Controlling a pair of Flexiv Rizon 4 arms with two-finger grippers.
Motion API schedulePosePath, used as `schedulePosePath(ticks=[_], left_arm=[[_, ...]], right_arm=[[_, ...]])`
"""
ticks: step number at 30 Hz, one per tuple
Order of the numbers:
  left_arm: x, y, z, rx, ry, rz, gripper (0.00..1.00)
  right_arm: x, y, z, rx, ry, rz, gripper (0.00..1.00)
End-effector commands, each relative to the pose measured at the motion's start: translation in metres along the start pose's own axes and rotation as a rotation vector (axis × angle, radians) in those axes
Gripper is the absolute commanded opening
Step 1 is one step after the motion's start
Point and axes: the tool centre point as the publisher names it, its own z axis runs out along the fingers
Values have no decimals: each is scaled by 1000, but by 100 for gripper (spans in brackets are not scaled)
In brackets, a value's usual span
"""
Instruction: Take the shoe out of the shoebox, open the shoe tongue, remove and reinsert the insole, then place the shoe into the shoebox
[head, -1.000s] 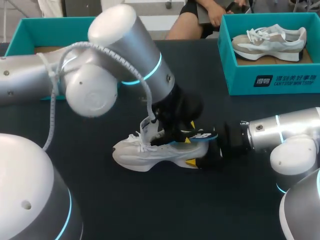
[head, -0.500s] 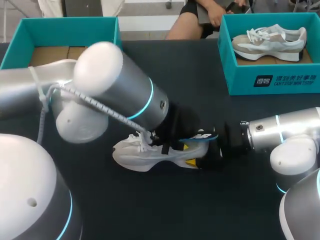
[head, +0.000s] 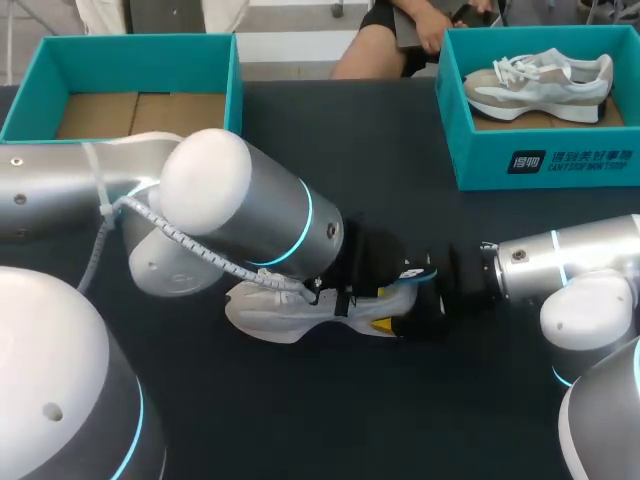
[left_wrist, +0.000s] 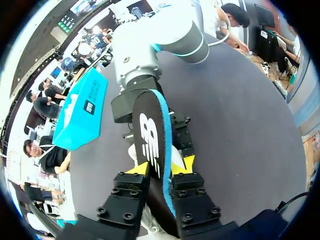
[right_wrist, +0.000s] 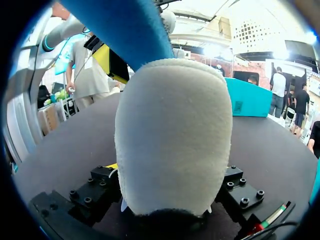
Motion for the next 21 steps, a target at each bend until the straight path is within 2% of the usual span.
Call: schedulePosePath(ticks=[1, 4, 9, 14, 15, 21], left_arm=[[-2, 2, 6, 8, -1, -6, 0], [0, 3, -1, 19, 1, -3, 0], [1, 2, -35, 85, 21, -10, 0], [-9, -9, -65, 151, 117, -33, 0], [-10, -12, -71, 188, 137, -38, 0], [-21, -31, -97, 268, 195, -55, 0]], right_arm=[[0, 0, 1, 5, -1, 1, 0], [0, 0, 1, 5, -1, 1, 0], [0, 0, 1, 5, -1, 1, 0], [0, 0, 1, 5, -1, 1, 0], [0, 0, 1, 5, -1, 1, 0], [0, 0, 1, 5, -1, 1, 0]])
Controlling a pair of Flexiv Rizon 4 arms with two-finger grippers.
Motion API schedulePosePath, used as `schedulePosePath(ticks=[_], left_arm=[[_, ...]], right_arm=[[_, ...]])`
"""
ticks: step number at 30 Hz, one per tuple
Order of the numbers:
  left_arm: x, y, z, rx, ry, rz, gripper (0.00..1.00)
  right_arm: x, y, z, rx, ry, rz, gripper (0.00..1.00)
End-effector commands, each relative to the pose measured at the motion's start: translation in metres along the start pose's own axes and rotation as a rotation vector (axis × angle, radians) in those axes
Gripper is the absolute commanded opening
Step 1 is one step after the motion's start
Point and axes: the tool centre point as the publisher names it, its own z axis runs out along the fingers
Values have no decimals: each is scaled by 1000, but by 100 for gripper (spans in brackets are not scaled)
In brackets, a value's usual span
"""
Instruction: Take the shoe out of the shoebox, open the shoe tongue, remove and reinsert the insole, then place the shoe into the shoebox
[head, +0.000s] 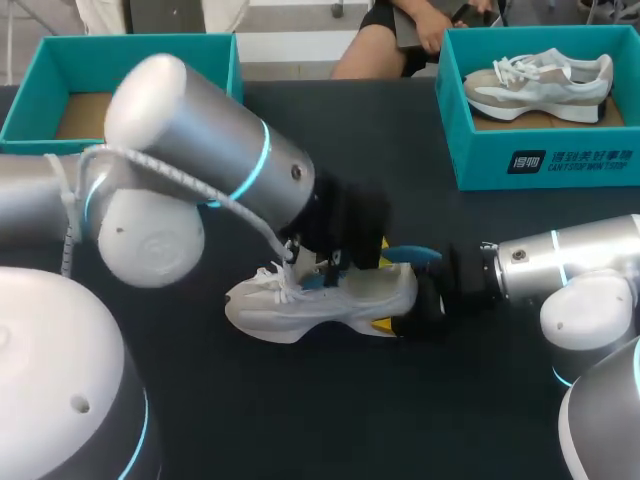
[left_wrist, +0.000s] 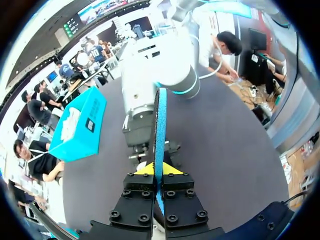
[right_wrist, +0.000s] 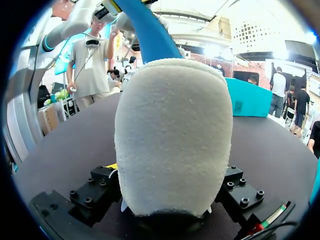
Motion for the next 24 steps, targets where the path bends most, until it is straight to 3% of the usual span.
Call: schedulePosePath(ticks=[1, 12, 20, 24], left_arm=[[-5, -6, -38, 64, 73, 5, 0], [-15, -50, -97, 312, 83, 19, 0], [-13, -65, -135, 478, 28, 14, 0], [-13, -70, -155, 523, -3, 18, 0]], right_arm=[[0, 0, 1, 5, -1, 1, 0], [0, 0, 1, 5, -1, 1, 0], [0, 0, 1, 5, -1, 1, 0], [0, 0, 1, 5, -1, 1, 0]])
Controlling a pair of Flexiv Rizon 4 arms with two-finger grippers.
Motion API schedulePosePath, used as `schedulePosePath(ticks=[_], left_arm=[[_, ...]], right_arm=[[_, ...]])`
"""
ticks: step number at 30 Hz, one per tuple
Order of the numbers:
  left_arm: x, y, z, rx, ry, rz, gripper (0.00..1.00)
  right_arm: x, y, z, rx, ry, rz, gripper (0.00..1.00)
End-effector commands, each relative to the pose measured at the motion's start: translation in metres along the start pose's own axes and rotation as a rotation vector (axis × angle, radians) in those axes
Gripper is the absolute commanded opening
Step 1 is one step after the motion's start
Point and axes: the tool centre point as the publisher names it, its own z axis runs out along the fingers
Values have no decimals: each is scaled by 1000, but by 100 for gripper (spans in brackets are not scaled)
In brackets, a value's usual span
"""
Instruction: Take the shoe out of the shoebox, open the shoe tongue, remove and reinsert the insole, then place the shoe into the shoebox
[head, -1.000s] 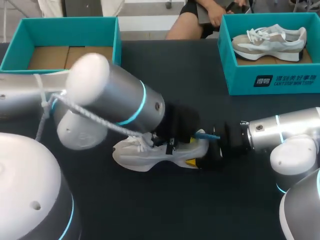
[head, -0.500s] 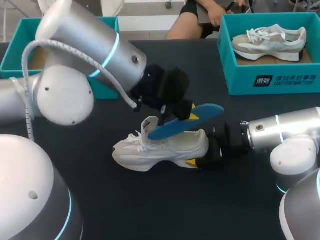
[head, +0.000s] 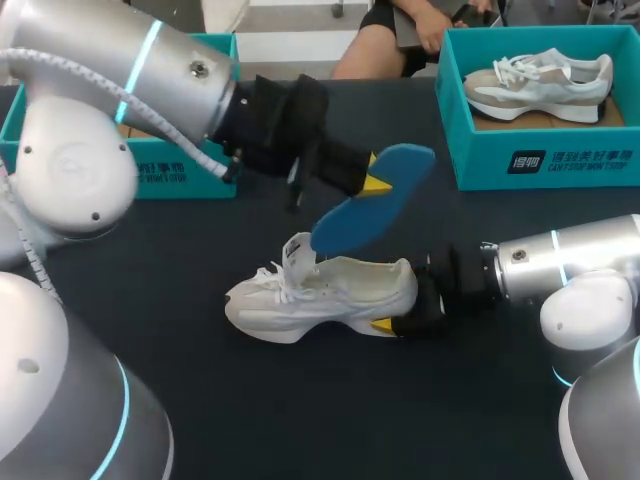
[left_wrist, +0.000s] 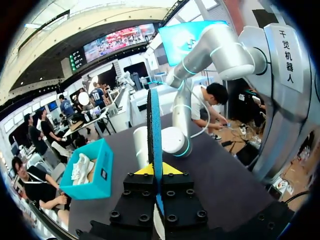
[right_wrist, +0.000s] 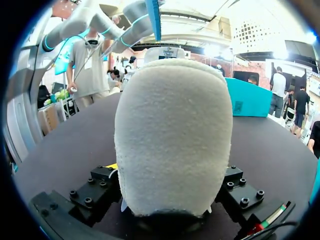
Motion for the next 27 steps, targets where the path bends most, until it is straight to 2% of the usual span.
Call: schedulePosePath(ticks=[1, 17, 19, 21, 22, 23, 24, 26, 27], left_arm=[[15, -2, -36, 80, -37, 15, 0], [15, -2, -36, 80, -37, 15, 0], [23, 8, -42, 134, -54, -70, 0], [26, 7, -47, 185, -75, -118, 0], [26, 5, -49, 200, -78, -149, 0], [25, 0, -51, 255, -88, -169, 0], [23, -5, -53, 256, -104, -170, 0], [20, -17, -56, 334, -122, -217, 0], [18, -24, -58, 326, -125, -238, 0]], right_arm=[[0, 0, 1, 5, -1, 1, 0], [0, 0, 1, 5, -1, 1, 0], [0, 0, 1, 5, -1, 1, 0], [0, 0, 1, 5, -1, 1, 0], [0, 0, 1, 5, -1, 1, 0], [0, 0, 1, 5, -1, 1, 0], [0, 0, 1, 5, -1, 1, 0], [0, 0, 1, 5, -1, 1, 0], [0, 0, 1, 5, -1, 1, 0]])
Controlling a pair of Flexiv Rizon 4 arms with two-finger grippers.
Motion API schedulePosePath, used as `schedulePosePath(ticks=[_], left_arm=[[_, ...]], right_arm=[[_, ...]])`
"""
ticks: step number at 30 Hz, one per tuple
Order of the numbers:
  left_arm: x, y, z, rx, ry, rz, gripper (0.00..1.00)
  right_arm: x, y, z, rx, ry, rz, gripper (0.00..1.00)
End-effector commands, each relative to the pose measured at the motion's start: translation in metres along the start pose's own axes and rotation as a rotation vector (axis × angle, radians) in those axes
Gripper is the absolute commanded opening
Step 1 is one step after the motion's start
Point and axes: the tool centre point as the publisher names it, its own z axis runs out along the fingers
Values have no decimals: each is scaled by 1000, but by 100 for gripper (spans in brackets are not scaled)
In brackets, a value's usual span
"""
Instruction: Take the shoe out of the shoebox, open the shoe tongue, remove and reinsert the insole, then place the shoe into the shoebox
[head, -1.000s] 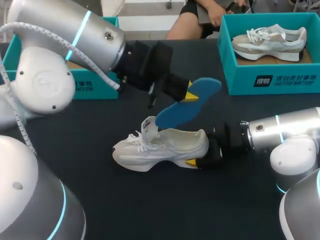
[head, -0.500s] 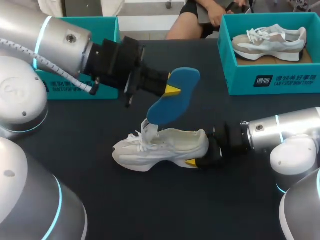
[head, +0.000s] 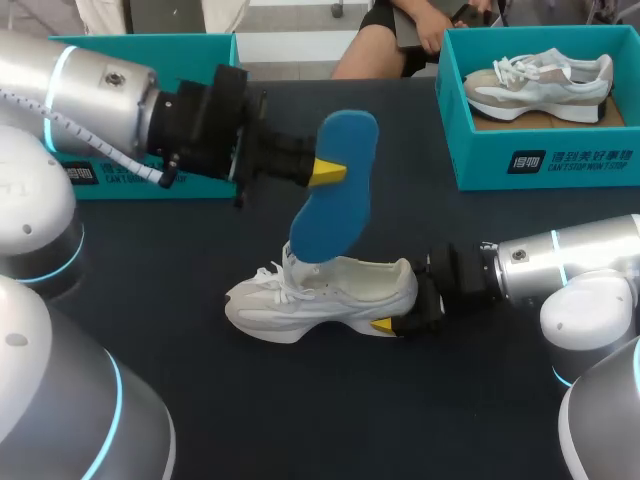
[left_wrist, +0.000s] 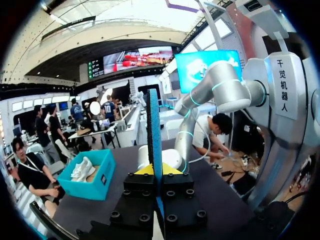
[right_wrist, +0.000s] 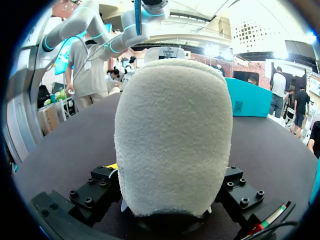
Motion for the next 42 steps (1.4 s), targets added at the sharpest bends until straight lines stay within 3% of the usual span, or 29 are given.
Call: schedulePosePath(ticks=[1, 8, 15, 23, 33, 42], left_arm=[[10, -16, -1, 157, -53, -95, 0], [7, -51, 6, 222, 30, -346, 0], [-1, -65, 3, 165, 114, -553, 0], [10, -86, -2, 173, 136, -777, 0], [17, -115, -10, 274, 179, -925, 0], [34, -123, -2, 303, 230, -971, 0]], right_arm=[[0, 0, 1, 5, 0, 0, 0], [0, 0, 1, 5, 0, 0, 0], [0, 0, 1, 5, 0, 0, 0], [0, 0, 1, 5, 0, 0, 0], [0, 0, 1, 5, 0, 0, 0], [0, 0, 1, 5, 0, 0, 0]])
